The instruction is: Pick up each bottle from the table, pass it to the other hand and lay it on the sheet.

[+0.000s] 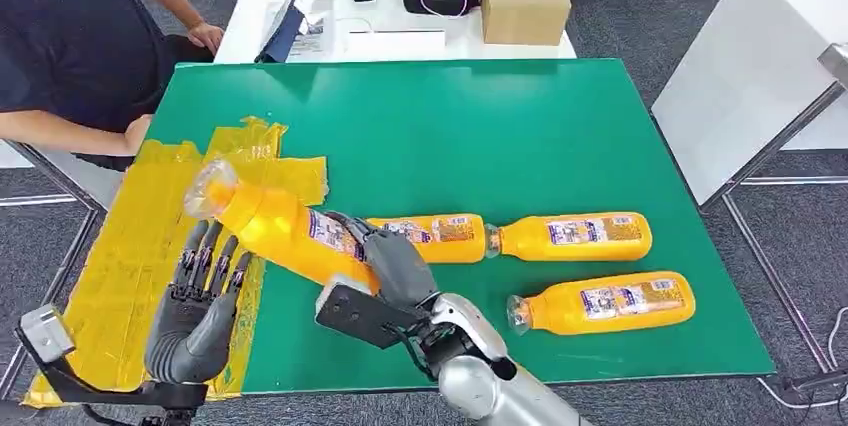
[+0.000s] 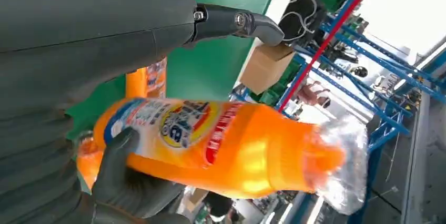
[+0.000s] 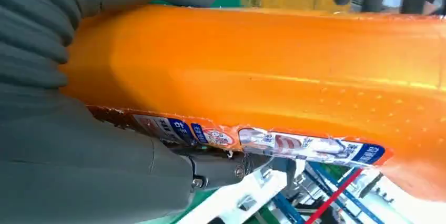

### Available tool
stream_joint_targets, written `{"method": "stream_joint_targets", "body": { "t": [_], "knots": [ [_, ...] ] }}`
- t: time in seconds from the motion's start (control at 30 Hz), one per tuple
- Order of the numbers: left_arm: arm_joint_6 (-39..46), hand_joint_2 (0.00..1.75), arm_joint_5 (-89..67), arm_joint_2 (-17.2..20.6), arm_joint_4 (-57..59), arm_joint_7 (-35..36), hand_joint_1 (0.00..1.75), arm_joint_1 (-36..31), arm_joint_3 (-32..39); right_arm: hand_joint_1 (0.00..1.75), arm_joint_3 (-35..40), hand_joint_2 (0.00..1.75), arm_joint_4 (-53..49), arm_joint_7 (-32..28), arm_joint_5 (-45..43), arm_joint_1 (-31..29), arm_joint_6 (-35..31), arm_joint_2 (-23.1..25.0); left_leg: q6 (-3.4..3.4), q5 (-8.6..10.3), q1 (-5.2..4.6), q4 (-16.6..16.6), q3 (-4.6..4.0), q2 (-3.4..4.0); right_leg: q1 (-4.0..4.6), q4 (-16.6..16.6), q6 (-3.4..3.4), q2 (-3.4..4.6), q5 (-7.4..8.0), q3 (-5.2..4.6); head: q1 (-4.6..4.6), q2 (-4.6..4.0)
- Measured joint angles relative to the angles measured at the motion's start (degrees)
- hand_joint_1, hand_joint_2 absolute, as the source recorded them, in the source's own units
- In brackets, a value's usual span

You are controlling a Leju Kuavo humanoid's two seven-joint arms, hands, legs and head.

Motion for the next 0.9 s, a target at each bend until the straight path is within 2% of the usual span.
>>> {"method": "stream_joint_targets", "body": {
  "t": [0.23,0.5,0.9],
  "knots": [
    [0.11,1.75,-0.59,-1.68,1.11,1.42,0.0,-4.87,-2.9,1.75,4.57,1.75,3.65,-0.31,-5.83,-2.53,-1.47,2.27,0.01,0.01,-0.01,0.0,-0.01,0.03,-0.01,0.0,0.0,0.0,0.02,-0.01,-0.02,0.0],
    [5.2,1.75,-3.76,-2.34,2.56,1.55,0.0,-7.73,-5.29,1.75,12.44,1.75,5.2,1.07,-9.32,-5.96,-5.75,4.55,0.01,0.01,0.01,0.01,-0.02,0.04,0.0,0.0,0.0,0.01,0.01,-0.07,-0.02,0.0],
    [5.83,1.75,-4.63,-2.34,3.13,0.98,0.0,-7.91,-5.64,1.75,13.92,1.75,6.12,1.16,-9.85,-7.27,-5.95,4.5,0.01,0.01,0.0,0.01,-0.04,0.05,0.0,0.0,0.0,0.01,0.01,-0.09,-0.02,0.0]
  ]
}}
